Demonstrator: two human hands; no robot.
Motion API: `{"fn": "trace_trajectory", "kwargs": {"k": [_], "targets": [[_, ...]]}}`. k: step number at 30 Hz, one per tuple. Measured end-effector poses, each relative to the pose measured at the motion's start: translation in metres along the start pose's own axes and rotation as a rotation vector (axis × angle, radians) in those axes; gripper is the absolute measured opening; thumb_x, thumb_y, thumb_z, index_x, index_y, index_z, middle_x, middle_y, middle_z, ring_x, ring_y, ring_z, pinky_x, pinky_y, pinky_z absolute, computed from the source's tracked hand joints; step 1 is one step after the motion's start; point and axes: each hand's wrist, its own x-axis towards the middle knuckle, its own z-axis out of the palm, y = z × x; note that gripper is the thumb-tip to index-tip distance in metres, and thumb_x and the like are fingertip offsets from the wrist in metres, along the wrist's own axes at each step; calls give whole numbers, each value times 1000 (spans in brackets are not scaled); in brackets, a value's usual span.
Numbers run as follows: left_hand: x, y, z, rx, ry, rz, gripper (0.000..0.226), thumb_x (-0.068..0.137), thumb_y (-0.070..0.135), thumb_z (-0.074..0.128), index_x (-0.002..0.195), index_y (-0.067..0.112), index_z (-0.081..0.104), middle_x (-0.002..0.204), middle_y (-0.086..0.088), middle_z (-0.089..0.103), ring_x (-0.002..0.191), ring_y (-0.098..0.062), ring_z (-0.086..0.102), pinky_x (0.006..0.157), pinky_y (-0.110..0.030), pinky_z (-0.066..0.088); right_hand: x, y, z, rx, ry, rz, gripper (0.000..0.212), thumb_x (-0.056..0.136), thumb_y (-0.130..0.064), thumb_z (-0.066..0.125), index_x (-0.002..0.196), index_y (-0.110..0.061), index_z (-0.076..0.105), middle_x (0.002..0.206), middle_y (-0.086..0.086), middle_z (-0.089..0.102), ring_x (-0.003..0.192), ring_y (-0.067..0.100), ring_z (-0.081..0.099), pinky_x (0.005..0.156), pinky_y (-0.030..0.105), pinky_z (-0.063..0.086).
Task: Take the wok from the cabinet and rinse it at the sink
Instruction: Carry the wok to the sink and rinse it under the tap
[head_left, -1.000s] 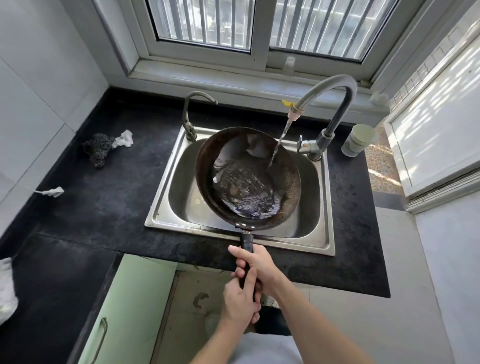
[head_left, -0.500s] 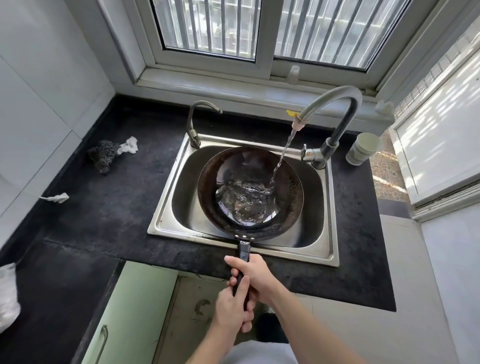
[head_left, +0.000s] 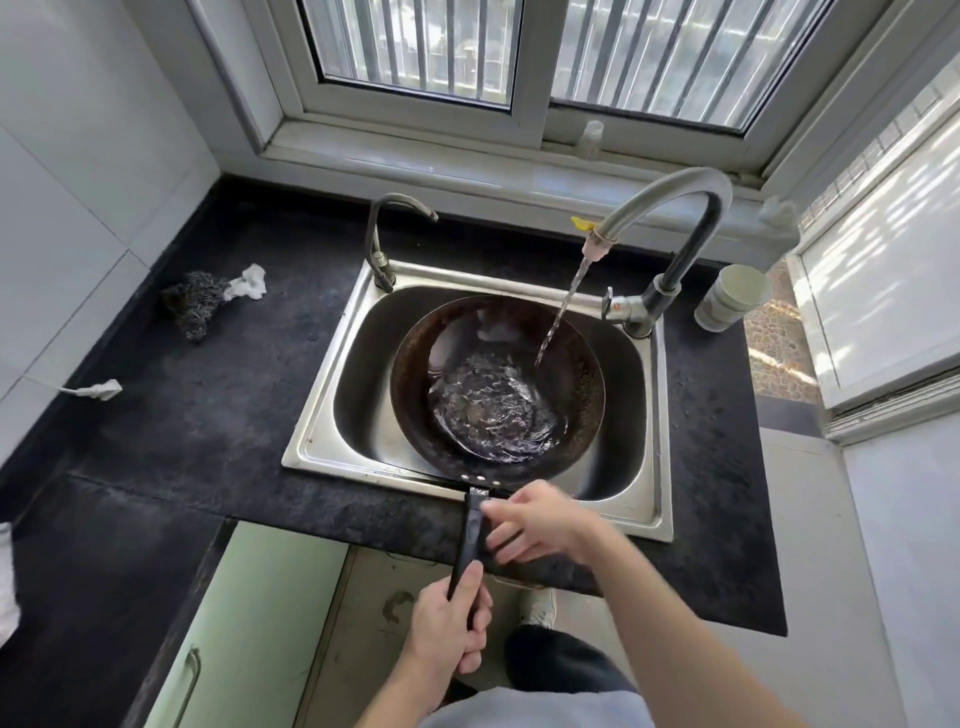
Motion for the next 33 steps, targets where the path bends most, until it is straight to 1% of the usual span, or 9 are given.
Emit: {"fn": "trace_trajectory", "kwargs": {"k": [2,4,6,8,11,17,25,29,33], "targets": [[2,-2,-2,13,4,-10,42,98,36,53,74,3,57,51,-6,45,33,-11,30,36,-18,23,-5,-13,-43,5,186,-51,39,100,-33,59,112,3,66,83,8,75,69,26,74,64,33,61],[3,-1,-3,32,6,-19,41,98,37,53,75,2,57,52,-7,46,33,-11,29,36,-18,22,-5,-28,-92,7,505,-178,32,100,-27,59,100,3,69,75,9,75,66,29,74,70,42,64],[1,1,-3,36,5,-27,41,99,37,53,77,2,57,53,-7,46,34,-11,29,35,-18,22,0,-48,-137,-63,769,-314,26,97,-34,63,90,-10,69,74,5,75,70,25,75,78,49,63],[-1,4,-2,43,3,-32,41,98,38,54,77,3,57,54,-6,46,35,-11,30,37,-20,21,10,-68,-167,-160,932,-369,31,91,-48,64,93,-18,67,81,3,75,76,22,74,78,44,62],[-4,5,-1,51,15,-31,41,98,38,54,77,3,57,54,-6,47,36,-12,29,37,-21,20,26,-92,-190,-332,1108,-347,46,86,-59,64,104,-17,68,98,8,73,93,29,69,76,32,49],[-5,6,7,28,55,-33,40,98,36,54,77,3,57,54,-6,46,35,-11,28,37,-19,19,46,-104,-199,-486,1169,-408,48,83,-62,68,90,-15,69,87,9,72,85,30,69,69,34,48],[-5,5,10,15,72,-20,40,98,36,55,78,2,57,54,-6,46,36,-11,27,35,-18,20,37,-89,-217,-438,1262,-461,48,83,-63,67,80,-14,69,81,11,73,80,33,69,67,33,44],[-6,4,10,9,54,-9,39,99,35,54,78,2,56,55,-5,45,37,-11,26,35,-20,20,35,-90,-215,-447,1254,-460,50,82,-64,66,81,-15,68,83,12,74,82,35,70,67,34,45],[-7,4,10,25,47,15,39,100,35,52,78,3,55,54,-3,46,37,-11,27,36,-20,21,26,-79,-204,-391,1225,-449,53,79,-68,67,91,-16,66,94,9,74,93,34,69,79,43,53]]}}
